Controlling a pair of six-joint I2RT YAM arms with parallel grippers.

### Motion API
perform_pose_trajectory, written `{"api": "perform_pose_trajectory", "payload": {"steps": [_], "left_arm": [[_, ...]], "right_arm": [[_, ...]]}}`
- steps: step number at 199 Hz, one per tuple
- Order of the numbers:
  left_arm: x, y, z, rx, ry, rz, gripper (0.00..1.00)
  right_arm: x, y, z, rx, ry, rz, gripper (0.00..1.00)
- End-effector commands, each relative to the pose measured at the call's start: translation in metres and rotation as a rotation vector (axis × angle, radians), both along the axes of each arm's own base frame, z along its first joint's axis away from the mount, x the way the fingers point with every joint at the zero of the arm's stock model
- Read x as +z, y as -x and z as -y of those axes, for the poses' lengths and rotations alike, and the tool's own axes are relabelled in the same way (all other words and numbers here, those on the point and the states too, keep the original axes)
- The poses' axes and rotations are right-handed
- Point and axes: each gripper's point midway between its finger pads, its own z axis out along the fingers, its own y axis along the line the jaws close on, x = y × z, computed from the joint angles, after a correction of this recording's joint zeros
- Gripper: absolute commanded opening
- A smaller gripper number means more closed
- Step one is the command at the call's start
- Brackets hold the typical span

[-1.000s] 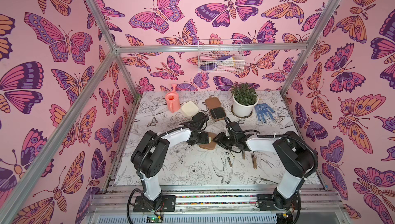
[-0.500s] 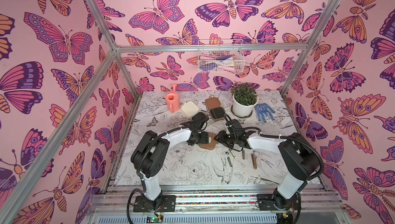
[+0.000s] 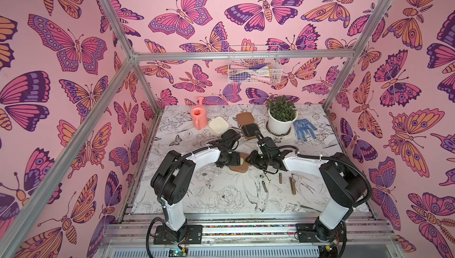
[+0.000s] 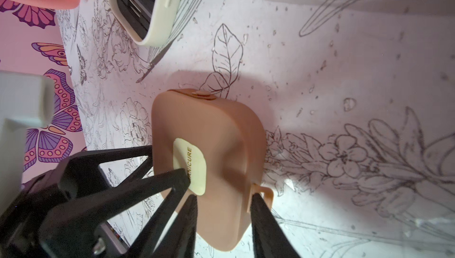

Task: Organize nail clipper sets
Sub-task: Close the storage box at the center of the board.

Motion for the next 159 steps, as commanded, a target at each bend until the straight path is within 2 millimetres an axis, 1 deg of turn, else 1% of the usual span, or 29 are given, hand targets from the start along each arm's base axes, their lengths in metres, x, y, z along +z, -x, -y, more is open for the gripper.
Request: {"api": "perform_pose_trajectory", "payload": {"steps": [1,39,65,137,159], "left_arm": [[-0.031,0.025,-0.025,0.004,-0.133,-0.109,0.82],[-0.031,0.025,-0.025,0.002,-0.134,-0.109,0.82],[-0.031,0.025,-0.025,0.002,-0.134,-0.110,0.82],[-0.032,0.026,-0.026,0.003,-0.135,-0.112,0.82],[-0.032,0.025,-0.025,0.000,-0.135,-0.112,0.82]], "right_arm": [[-0.009,0.000,-0.001,-0.002,0.025,-0.017,0.37],[-0.017,0.002,0.000,-0.002,0.038,-0.033,0.36],[-0.020,0.002,0.001,-0.007,0.040,-0.035,0.35],[-0.017,0.000,-0.005,-0.005,0.017,-0.028,0.33],[-0.021,0.001,-0.008,-0.006,0.012,-0.037,0.32]]}}
